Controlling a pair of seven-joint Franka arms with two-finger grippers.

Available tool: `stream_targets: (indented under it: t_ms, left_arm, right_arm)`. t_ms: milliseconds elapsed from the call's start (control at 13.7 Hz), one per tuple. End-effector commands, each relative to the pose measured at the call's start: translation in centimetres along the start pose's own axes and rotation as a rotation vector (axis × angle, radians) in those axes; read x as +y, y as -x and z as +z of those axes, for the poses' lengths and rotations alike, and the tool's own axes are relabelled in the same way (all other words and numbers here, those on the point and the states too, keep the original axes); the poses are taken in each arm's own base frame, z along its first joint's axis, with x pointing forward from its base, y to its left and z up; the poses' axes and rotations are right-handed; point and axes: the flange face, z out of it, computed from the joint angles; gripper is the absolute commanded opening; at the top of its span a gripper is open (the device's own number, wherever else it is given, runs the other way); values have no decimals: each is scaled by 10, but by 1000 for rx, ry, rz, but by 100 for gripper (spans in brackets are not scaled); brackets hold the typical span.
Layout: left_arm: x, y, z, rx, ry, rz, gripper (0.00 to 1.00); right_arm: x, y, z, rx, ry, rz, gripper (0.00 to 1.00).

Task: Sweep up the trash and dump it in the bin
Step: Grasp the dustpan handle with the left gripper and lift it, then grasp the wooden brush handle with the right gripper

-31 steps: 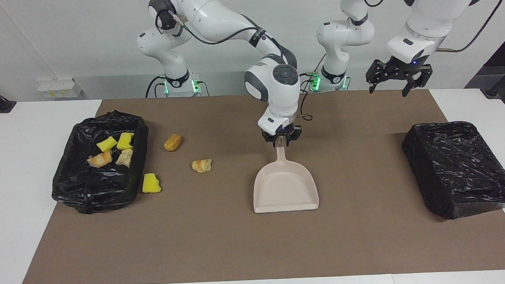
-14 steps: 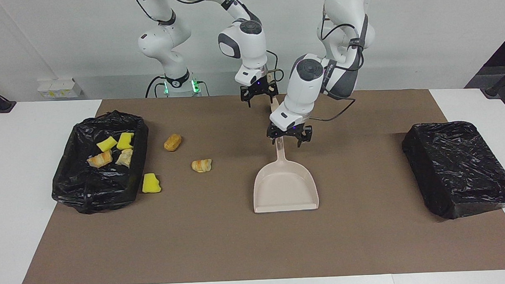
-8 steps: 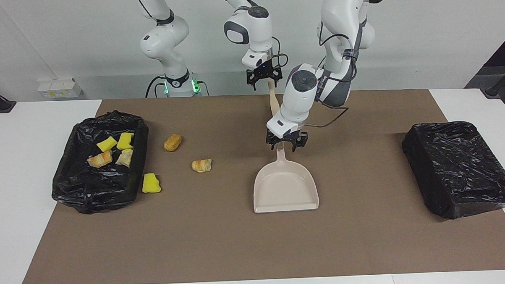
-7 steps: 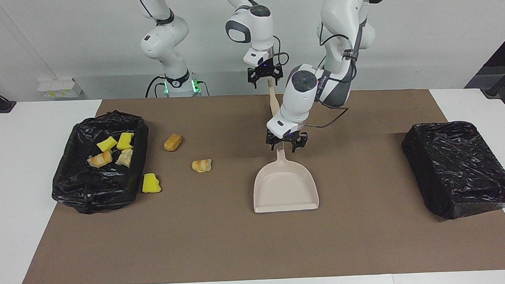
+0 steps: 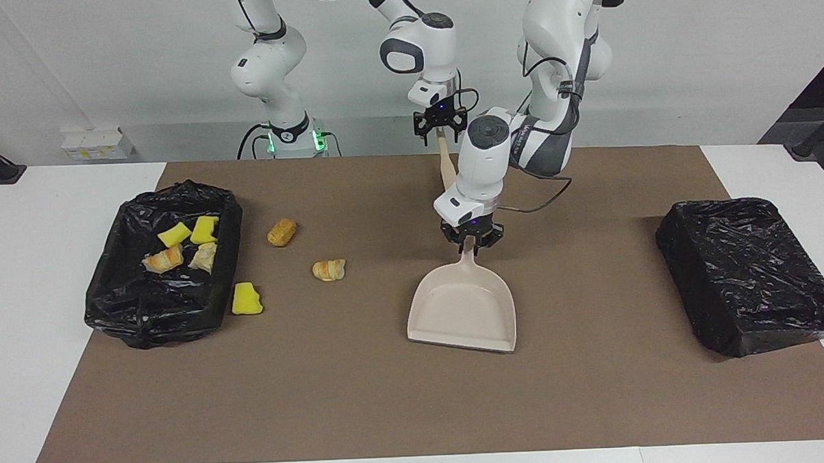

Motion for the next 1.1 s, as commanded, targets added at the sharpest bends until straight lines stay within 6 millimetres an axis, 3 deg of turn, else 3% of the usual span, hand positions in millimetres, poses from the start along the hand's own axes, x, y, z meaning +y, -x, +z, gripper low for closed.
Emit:
stream_targets:
  t_ms: [0,220,366,585,732,878,1024]
  left_arm:
    - [-23,10,-27,-76,-47,207,0]
    - [-62,16,-45,-135,-54,399,0]
    - [-75,20,-45,-183,-44,576,0]
    - [-99,18,-41,-196,-39,824,0]
    - [-104,19,-40,-205,-23,983,0]
    - [-109,21,-40,-217,-56,1064,0]
    - [-108,20,-39,-198,-66,1151,0]
  right_arm:
    - [-8,0,2,20,5,7,68]
    - [-8,-2,2,20,8,5,34]
    - [-7,-4,4,19,12,-17,0]
    - [-6,-19,-5,23,15,3,0]
    - [5,-39,-24,32,21,44,0]
    - [28,-63,-56,36,28,92,0]
    - [67,-90,-87,28,73,136,0]
